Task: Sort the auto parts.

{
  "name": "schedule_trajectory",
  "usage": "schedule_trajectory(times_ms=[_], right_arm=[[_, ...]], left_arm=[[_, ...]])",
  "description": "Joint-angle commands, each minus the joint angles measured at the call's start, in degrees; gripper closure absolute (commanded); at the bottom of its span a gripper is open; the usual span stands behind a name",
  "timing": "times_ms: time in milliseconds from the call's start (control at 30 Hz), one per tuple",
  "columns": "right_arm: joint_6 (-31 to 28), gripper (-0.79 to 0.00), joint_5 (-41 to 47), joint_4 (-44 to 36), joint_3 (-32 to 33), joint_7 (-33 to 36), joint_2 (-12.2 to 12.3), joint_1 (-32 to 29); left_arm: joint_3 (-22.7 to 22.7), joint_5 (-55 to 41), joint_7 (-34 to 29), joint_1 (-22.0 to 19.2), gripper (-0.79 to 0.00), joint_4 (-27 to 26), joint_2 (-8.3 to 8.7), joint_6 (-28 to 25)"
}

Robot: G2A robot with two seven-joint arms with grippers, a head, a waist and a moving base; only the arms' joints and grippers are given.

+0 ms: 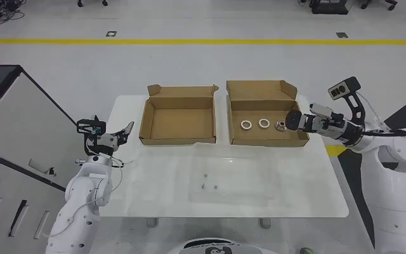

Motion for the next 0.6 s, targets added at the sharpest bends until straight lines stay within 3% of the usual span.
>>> schedule_trajectory(times_ms=[0,433,567], right_arm=[[0.0,-0.785,-0.2,0.0,0.0,0.0,0.0,0.0],[0.0,-0.785,-0.2,0.0,0.0,0.0,0.0,0.0],[0.0,-0.785,-0.2,0.0,0.0,0.0,0.0,0.0]], left_arm=[[0.0,0.0,0.0,0.0,-0.785,0.0,0.0,0.0],[-0.1,0.0,0.1,-0.1,-0.785,-0.2,0.0,0.0],[-0.3,2.2,-1.6,-0.5,-0.785,-3.2,0.14,-1.8]])
